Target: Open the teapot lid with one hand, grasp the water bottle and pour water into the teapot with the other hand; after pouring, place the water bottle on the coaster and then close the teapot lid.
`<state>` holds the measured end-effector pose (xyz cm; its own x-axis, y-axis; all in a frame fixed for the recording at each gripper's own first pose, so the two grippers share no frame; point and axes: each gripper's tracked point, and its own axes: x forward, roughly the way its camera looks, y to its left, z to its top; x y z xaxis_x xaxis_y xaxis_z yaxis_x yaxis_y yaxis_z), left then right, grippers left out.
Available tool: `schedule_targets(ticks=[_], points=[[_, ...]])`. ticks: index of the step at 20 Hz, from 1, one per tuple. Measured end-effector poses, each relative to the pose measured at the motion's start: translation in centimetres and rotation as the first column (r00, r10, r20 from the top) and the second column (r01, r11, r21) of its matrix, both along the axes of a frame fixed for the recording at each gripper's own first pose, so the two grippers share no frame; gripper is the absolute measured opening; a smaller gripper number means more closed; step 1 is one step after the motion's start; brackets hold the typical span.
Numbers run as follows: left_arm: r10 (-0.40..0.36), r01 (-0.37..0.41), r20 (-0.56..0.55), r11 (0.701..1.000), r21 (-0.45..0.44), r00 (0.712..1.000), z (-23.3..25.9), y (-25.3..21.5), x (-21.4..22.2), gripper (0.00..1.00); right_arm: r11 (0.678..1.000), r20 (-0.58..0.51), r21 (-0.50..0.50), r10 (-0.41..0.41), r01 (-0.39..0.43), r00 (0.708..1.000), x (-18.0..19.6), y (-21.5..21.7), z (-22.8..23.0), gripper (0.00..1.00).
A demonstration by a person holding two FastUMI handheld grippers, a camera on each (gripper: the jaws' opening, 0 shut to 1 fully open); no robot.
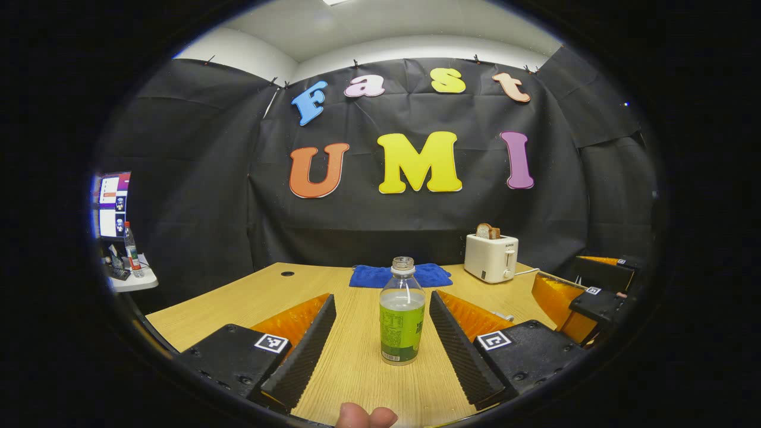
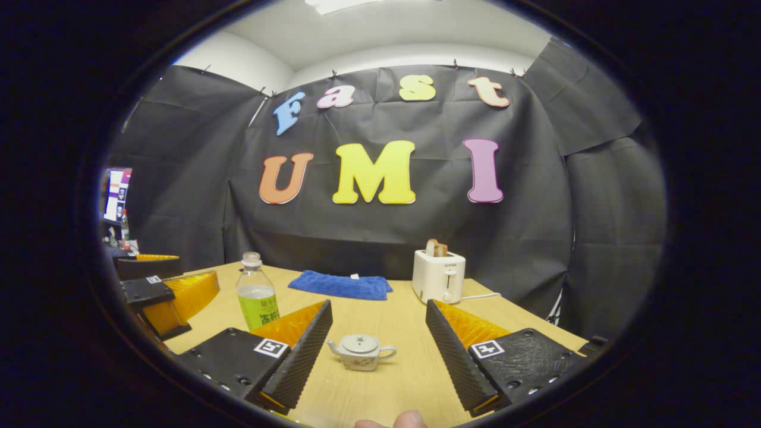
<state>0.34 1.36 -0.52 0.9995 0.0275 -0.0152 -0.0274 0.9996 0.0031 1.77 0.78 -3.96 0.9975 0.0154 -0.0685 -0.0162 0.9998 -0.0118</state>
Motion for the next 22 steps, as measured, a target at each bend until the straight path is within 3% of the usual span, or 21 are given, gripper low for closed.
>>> schedule_targets(ticks=[10, 16, 19, 21, 22], points=[[0.012, -0.012, -0.008, 1.000, -0.001, 1.000, -0.1, 0.8, 0.0, 0.99, 1.000, -0.106, -0.010, 0.015, -0.016, 0.994, 6.5, 1.3, -5.6, 0.95], [0.023, -0.023, -0.013, 1.000, -0.002, 1.000, -0.2, 1.6, 0.2, 0.99, 1.000, -0.177, -0.006, 0.013, -0.014, 0.984, 8.4, 1.6, -8.2, 0.95], [0.024, -0.024, -0.015, 1.000, 0.000, 1.000, -0.2, 1.7, 0.1, 0.99, 1.000, -0.186, -0.012, 0.018, -0.021, 0.982, 8.9, 2.0, -8.4, 0.81], [0.025, -0.025, -0.017, 1.000, 0.003, 1.000, -0.4, 1.8, 0.3, 0.99, 1.000, -0.203, -0.020, 0.015, -0.020, 0.979, 9.1, 2.2, -8.9, 0.66], [0.027, -0.027, -0.018, 1.000, 0.005, 0.999, -0.4, 1.9, 0.3, 0.99, 1.000, -0.209, -0.021, 0.013, -0.018, 0.978, 9.2, 2.3, -9.1, 0.53]])
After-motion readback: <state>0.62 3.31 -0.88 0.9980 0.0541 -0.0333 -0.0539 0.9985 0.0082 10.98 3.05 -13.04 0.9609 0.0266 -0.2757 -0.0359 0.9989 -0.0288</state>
